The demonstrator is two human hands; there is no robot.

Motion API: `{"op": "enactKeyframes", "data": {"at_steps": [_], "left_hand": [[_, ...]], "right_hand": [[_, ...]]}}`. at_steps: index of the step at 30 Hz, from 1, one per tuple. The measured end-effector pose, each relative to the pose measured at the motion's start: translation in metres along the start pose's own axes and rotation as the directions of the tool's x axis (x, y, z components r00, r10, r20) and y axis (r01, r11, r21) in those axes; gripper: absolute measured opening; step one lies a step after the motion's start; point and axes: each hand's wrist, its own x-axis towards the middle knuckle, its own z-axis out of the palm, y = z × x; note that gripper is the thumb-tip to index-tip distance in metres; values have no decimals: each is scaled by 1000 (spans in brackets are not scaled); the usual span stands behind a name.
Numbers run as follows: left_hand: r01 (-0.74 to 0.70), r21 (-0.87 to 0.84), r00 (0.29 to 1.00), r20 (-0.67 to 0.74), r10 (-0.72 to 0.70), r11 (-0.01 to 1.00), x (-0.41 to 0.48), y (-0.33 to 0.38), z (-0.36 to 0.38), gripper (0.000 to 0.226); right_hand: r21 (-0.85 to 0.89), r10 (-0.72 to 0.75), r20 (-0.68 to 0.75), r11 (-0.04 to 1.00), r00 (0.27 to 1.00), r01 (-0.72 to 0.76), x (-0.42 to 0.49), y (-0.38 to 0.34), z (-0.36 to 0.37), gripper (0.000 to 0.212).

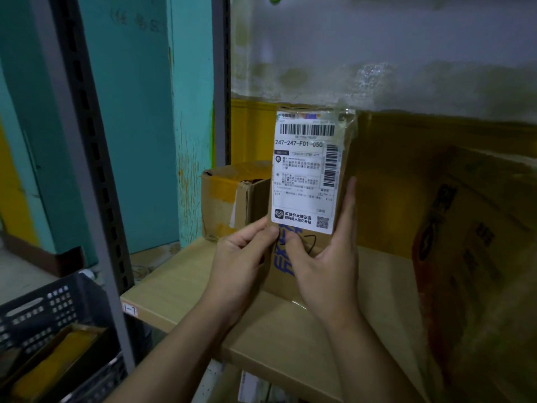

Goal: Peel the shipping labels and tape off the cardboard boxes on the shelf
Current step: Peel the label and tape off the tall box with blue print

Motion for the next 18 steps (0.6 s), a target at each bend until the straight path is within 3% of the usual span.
{"op": "enactKeyframes", "data": {"at_steps": [6, 18], "left_hand": [[-6, 34, 999, -33, 7, 999, 2, 1, 0, 26], [59, -61, 998, -27, -61, 996, 4, 2, 1, 28]], "right_hand": [[-15, -3, 1, 1000, 1000, 3, 0, -1, 0, 98], [2, 5, 4, 1000, 1000, -5, 0, -1, 0, 98]]}}
